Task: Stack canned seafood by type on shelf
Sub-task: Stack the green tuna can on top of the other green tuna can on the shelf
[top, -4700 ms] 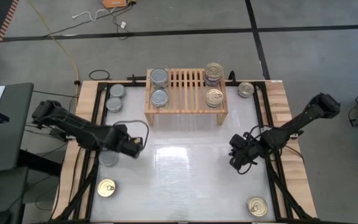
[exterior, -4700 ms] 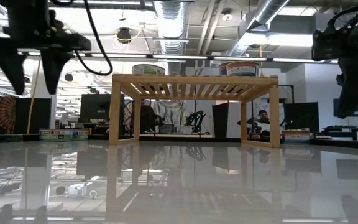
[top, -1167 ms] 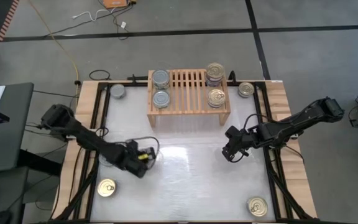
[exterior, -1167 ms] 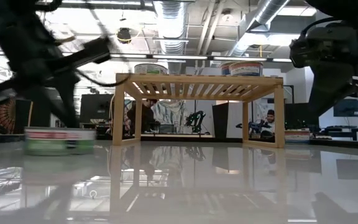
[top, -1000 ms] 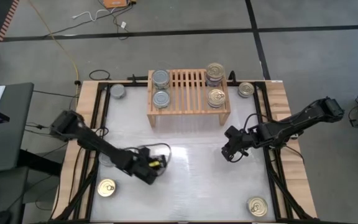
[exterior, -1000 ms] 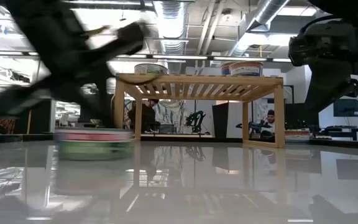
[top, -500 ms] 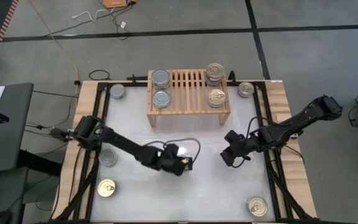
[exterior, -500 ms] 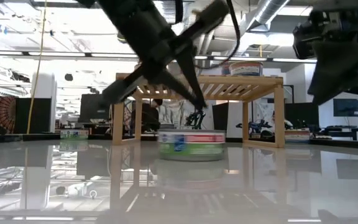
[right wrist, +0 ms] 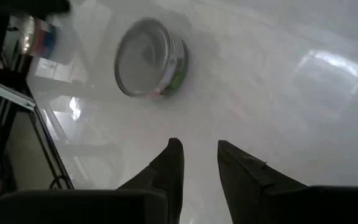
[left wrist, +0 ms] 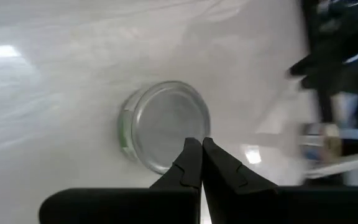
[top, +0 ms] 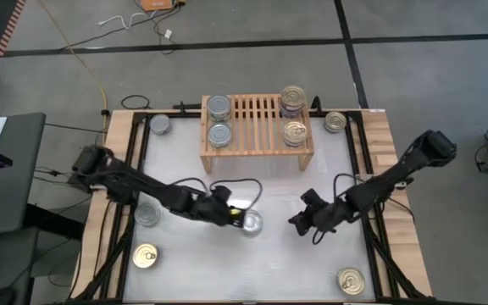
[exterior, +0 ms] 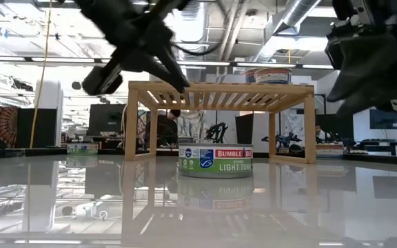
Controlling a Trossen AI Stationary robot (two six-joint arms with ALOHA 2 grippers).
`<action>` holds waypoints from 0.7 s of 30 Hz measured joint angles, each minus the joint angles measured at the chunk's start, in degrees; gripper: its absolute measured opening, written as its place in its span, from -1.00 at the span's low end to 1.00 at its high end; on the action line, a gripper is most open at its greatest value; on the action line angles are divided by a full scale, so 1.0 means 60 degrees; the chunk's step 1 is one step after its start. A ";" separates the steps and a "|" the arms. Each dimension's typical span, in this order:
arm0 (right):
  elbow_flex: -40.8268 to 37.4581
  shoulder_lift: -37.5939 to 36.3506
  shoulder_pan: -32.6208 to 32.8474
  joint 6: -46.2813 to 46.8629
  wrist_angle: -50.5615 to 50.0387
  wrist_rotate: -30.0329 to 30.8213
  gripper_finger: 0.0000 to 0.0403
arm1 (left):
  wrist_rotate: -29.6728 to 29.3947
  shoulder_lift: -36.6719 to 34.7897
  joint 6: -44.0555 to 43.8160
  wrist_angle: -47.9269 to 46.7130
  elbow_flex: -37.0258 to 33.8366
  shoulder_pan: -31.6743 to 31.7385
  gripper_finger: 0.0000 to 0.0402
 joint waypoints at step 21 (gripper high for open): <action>0.1206 0.2435 0.0662 0.1834 0.1270 0.1546 -0.64 | -0.0037 -0.1834 0.0784 0.5356 -0.4572 -0.0075 -0.96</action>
